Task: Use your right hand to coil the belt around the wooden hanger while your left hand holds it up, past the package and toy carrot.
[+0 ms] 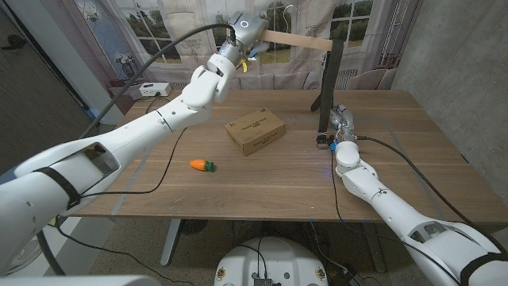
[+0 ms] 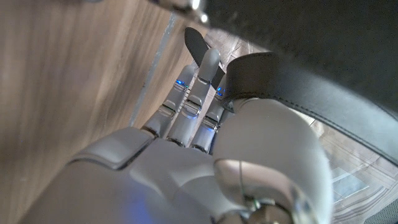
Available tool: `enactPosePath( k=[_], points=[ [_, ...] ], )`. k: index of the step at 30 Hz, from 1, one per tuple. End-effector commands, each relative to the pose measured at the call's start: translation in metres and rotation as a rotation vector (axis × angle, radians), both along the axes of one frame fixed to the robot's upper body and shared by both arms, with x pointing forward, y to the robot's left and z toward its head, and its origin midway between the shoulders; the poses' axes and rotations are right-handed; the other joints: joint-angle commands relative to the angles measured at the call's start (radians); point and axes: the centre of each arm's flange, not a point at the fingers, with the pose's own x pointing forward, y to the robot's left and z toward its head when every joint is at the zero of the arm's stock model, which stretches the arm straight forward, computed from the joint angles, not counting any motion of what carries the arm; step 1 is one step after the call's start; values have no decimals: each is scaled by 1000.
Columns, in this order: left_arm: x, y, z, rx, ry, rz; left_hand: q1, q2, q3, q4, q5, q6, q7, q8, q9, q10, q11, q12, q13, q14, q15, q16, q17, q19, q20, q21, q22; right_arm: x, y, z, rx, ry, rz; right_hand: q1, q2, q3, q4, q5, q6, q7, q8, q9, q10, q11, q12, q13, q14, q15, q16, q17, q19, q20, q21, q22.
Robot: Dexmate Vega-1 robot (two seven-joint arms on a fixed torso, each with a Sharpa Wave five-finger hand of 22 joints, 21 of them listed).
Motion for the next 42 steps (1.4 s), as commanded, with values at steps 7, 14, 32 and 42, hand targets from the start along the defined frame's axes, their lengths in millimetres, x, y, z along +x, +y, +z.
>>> enactPosePath(
  k=[7, 14, 32, 42],
  points=[
    [1, -15, -5, -156, -186, -62, 6, 7, 9, 1, 2, 6, 7, 10, 1, 13, -7, 6, 2, 14, -5, 15, 9, 27, -60, 7, 5, -18, -15, -20, 47, 2, -47, 8, 10, 9, 1, 10, 44, 46, 103, 310, 77, 17, 97, 163, 16, -90, -5, 7, -9, -5, 13, -3],
    [9, -9, -15, -345, -114, -216, 11, 21, 11, -1, -3, 12, 18, 13, -3, 25, -8, 7, 2, 22, -5, 26, 18, 42, -66, 11, 8, -25, -22, -16, 34, -2, -78, 8, 10, 9, 1, 10, 46, 48, 104, 309, 77, 17, 99, 165, 17, -90, -9, 8, -8, -5, 18, -5],
    [45, 13, -34, -609, 233, -388, 16, 41, 8, -4, -21, 18, 32, 19, -4, 31, -11, 6, 3, 22, -4, 45, 30, 54, -70, 13, 20, -39, -35, 3, -29, -18, -141, 9, 9, 9, 1, 10, 46, 47, 106, 308, 80, 19, 100, 164, 21, -90, -16, 10, -13, -4, 28, -11],
    [41, 27, -30, -425, 400, -383, 14, 37, 2, -4, -29, 13, 23, 16, -8, 23, -16, 5, 3, 16, -5, 56, 37, 44, -70, 7, 24, -53, -29, 70, -180, -160, -178, 10, 9, 10, 1, 10, 44, 48, 106, 308, 77, 18, 100, 165, 21, -90, -21, 11, -15, -6, 33, -14]
  ],
)
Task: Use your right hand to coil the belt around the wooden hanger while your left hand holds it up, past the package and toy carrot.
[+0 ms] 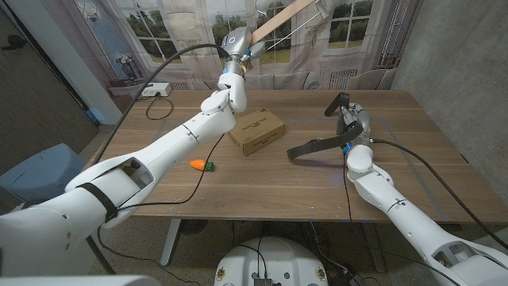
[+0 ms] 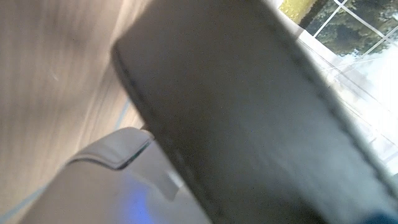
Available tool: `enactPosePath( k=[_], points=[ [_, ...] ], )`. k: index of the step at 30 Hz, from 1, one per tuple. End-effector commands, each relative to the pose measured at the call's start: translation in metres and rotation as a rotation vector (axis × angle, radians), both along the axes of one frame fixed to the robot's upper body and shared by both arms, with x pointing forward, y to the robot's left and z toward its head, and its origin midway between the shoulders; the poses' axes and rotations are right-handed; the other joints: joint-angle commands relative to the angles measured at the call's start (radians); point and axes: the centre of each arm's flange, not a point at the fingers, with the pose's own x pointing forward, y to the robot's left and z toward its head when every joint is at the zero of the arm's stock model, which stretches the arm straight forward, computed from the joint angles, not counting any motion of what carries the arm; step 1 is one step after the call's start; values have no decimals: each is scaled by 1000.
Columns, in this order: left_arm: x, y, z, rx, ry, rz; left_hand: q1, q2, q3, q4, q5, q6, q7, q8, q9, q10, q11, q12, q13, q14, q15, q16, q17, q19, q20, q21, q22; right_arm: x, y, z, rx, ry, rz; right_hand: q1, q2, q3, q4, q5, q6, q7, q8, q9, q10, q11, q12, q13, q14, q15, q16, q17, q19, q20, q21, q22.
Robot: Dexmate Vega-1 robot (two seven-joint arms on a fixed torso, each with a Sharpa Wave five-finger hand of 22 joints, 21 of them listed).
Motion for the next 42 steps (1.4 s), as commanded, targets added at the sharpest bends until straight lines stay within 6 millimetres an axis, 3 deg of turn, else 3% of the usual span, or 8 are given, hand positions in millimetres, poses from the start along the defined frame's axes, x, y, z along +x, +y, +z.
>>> enactPosePath(
  k=[1, 3, 8, 21, 42],
  points=[
    [0, 15, 1, 158, 148, -89, 8, -2, -3, -2, -3, 6, 5, 0, -1, -2, -13, 1, 3, -11, 0, 4, 2, 1, -61, -2, 4, -15, 3, 63, -154, -120, -47, 9, 9, 8, -1, 8, 46, 46, 104, 308, 64, 4, 100, 163, 10, -87, -3, 1, -2, -8, 5, 1],
    [-3, 19, 3, 230, 172, -80, 7, -4, -5, -1, -5, 6, 2, -1, -5, -8, -14, 0, 3, -17, 1, -1, -5, -3, -61, -4, 3, -18, 7, 85, -207, -151, -57, 9, 8, 8, -1, 8, 45, 45, 104, 308, 63, 4, 99, 163, 10, -87, -3, 1, -2, -10, 6, 0],
    [-7, 27, 8, 303, 220, -73, 5, -8, -8, 0, -6, 3, -2, -4, -10, -15, -11, 0, 3, -24, 0, -5, -10, -12, -57, -8, 0, -19, 15, 110, -281, -178, -87, 9, 8, 8, 0, 8, 44, 43, 104, 308, 62, 1, 99, 164, 10, -87, -5, 2, -3, -10, 8, -1],
    [-12, 40, 13, 410, 357, -44, 4, -19, -10, -1, -3, 5, -5, -9, -24, -27, -2, 0, 2, -31, 1, -14, -19, -25, -44, -12, -8, -14, 23, 140, -332, -205, -103, 8, 7, 7, 0, 8, 44, 40, 105, 305, 60, -3, 98, 162, 12, -87, -12, 2, -6, -13, 17, -6],
    [-15, 45, 9, 494, 459, -17, 6, -29, -8, -2, 5, 6, -5, -9, -33, -30, 4, 1, 2, -31, 3, -24, -31, -33, -38, -11, -12, -45, 41, 202, -330, -431, -262, 4, 7, 5, 4, 8, 40, 25, 106, 302, 57, -12, 95, 159, 12, -87, -25, 2, -11, -18, 32, -15]
  ],
)
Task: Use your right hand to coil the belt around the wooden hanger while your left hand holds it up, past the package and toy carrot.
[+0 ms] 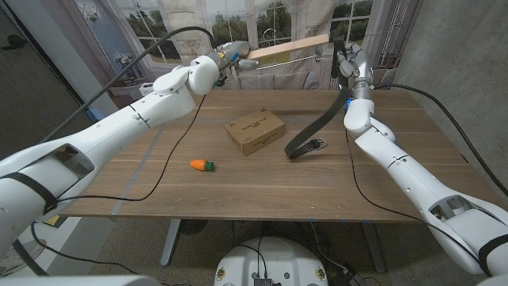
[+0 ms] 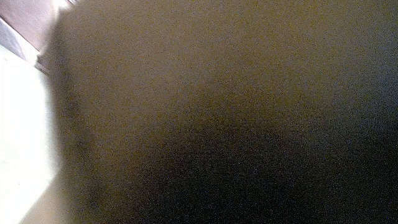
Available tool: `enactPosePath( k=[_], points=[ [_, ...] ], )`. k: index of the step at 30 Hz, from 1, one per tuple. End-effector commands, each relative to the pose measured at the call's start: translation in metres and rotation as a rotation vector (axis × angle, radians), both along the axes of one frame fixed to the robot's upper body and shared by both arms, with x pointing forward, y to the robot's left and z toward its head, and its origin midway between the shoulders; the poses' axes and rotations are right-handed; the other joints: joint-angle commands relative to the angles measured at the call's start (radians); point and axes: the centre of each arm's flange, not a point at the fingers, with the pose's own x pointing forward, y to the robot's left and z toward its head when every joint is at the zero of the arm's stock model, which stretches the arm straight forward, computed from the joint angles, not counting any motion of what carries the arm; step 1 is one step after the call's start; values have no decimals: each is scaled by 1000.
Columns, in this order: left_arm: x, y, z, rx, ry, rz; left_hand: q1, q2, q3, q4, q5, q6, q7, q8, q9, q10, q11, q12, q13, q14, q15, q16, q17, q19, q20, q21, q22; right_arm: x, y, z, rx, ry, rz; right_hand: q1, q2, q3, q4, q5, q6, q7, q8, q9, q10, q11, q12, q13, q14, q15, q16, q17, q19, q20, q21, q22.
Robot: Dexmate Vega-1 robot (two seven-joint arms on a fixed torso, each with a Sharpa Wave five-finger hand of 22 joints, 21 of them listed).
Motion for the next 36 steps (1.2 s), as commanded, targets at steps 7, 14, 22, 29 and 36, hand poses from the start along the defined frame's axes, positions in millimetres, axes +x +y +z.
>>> enactPosePath(
  k=[7, 14, 22, 29, 36],
  points=[
    [-2, 9, -4, 64, 85, 45, 8, -16, 3, -2, 11, 8, -2, -3, -1, 0, -1, 1, 2, -1, -1, -4, -3, -6, -40, -1, 0, -19, 23, 47, 3, -168, -33, -4, 9, 3, 6, 6, 39, 26, 108, 302, 55, -14, 97, 163, 14, -89, -7, 3, -4, -20, 16, -4],
    [-2, 12, -6, 59, 87, 51, 9, -19, 4, -2, 14, 8, -2, -2, -3, 1, 2, 1, 2, 1, 0, -6, -5, -7, -37, 1, 1, -35, 50, 64, -86, -287, -77, -4, 9, 3, 7, 7, 41, 25, 109, 301, 56, -16, 97, 161, 16, -90, -10, 3, -4, -20, 21, -7],
    [1, 18, -9, 49, 90, 49, 10, -20, 4, -2, 16, 8, -1, -2, -3, 2, 3, 2, 2, 2, 0, -6, -6, -5, -38, 1, -1, -65, 83, 85, -197, -477, -112, -5, 8, 2, 7, 7, 40, 21, 112, 304, 60, -22, 95, 157, 18, -90, -15, 3, -2, -28, 30, -11],
    [1, 25, -10, 38, 82, 46, 11, -22, 5, -1, 18, 9, 0, -2, -5, 0, 4, 1, 2, 8, -1, -2, -2, -5, -39, 2, -1, -75, 111, 87, -320, -594, -187, -7, 7, 0, 8, 7, 41, 19, 113, 303, 60, -27, 96, 158, 20, -90, -19, 3, 0, -30, 36, -14],
    [-2, 37, -11, 22, 78, 58, 11, -22, 5, 0, 20, 7, 0, -1, -5, 1, 3, 2, 2, 5, 0, -6, -6, -5, -38, 1, -3, -72, 121, 83, -355, -692, -265, -9, 7, -1, 9, 8, 42, 13, 114, 302, 63, -32, 95, 156, 23, -90, -23, 3, 0, -32, 42, -18]
  ],
)
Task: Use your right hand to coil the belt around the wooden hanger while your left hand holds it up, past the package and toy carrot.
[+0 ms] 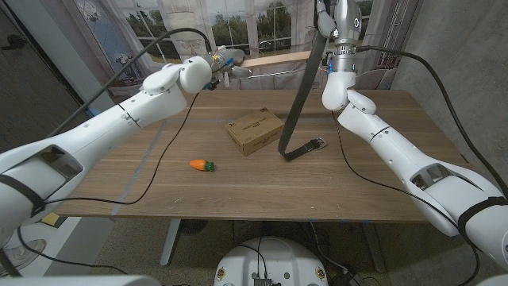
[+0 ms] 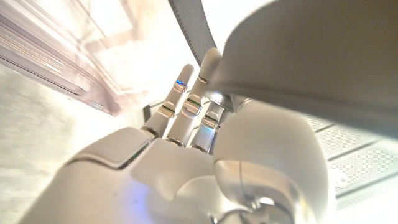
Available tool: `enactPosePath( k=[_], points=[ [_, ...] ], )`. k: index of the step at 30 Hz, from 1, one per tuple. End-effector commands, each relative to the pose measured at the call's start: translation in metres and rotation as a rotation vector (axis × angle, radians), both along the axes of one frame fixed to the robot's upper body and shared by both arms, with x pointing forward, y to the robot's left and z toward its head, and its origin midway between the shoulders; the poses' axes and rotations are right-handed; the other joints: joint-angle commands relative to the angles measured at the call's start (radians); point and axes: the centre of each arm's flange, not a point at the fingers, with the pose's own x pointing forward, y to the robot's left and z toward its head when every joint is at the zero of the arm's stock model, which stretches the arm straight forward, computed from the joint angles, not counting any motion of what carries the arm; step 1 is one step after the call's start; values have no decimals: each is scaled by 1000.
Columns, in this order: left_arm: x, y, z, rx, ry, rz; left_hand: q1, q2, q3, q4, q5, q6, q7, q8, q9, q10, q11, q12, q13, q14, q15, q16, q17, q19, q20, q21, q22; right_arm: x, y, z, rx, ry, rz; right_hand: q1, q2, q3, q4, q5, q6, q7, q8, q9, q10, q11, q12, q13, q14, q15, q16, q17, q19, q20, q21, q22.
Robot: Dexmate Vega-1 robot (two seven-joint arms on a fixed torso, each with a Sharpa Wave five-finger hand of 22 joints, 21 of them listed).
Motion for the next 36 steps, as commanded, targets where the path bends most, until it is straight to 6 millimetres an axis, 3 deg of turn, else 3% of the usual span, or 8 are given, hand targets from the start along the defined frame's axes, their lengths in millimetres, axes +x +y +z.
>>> enactPosePath(
  k=[1, 6, 14, 19, 29, 36],
  points=[
    [-3, 16, -2, -23, -6, 9, 2, -5, 5, 0, 5, 9, 1, -1, 1, 3, 0, 2, 2, 6, -1, -5, 3, -3, -42, 2, 3, -8, 33, 3, -102, -199, -106, -5, 3, 1, 6, 4, 41, 15, 114, 300, 62, -33, 95, 147, 8, -83, -8, 3, 1, -31, 9, 0],
    [-6, 24, -4, -22, -15, 27, 3, -6, 5, 0, 6, 9, -1, -1, 2, 2, -1, 1, 2, 6, -1, -5, 4, -1, -42, 1, -1, -2, 28, 8, -51, -161, -79, -8, 2, -1, 8, 5, 40, 15, 115, 303, 60, -36, 94, 147, 9, -83, -11, 3, 0, -33, 12, -3],
    [-17, 39, -5, -27, -63, 101, 3, -5, 6, 0, 7, 9, 1, 0, 1, 1, -1, 1, 2, 7, -1, -5, 3, -1, -42, 2, -1, 23, -7, 0, 172, 3, 58, -8, 3, -1, 8, 6, 37, 14, 117, 305, 59, -37, 94, 149, 10, -84, -15, 3, -2, -33, 16, -6],
    [-18, 45, -3, -15, -85, 127, 4, -5, 6, 0, 7, 10, 1, 1, 2, 3, 2, 2, 2, 8, -1, -4, 4, 0, -43, 3, 0, 24, -18, -2, 229, 35, 82, -9, 4, -1, 8, 6, 38, 16, 117, 304, 59, -35, 93, 147, 11, -83, -17, 3, -3, -32, 19, -8],
    [2, 9, -6, 203, -211, 184, 3, -7, 5, 2, 8, 11, 2, 2, 0, 2, -1, 2, 2, 8, -2, -2, 8, -1, -43, 3, 2, 10, 11, 14, 126, 5, 93, -8, 5, -1, 8, 7, 37, 18, 118, 304, 63, -31, 94, 146, 12, -84, -21, 4, -5, -31, 25, -11],
    [13, -9, -1, 210, -216, 141, 3, -7, 5, 2, 10, 11, 3, 2, 0, 6, 0, 3, 2, 8, 0, -2, 8, -2, -41, 5, 5, -4, 35, 25, 60, -40, 120, -8, 5, -1, 7, 8, 38, 20, 120, 304, 61, -32, 93, 147, 14, -84, -23, 4, -6, -30, 30, -14]
  ],
)
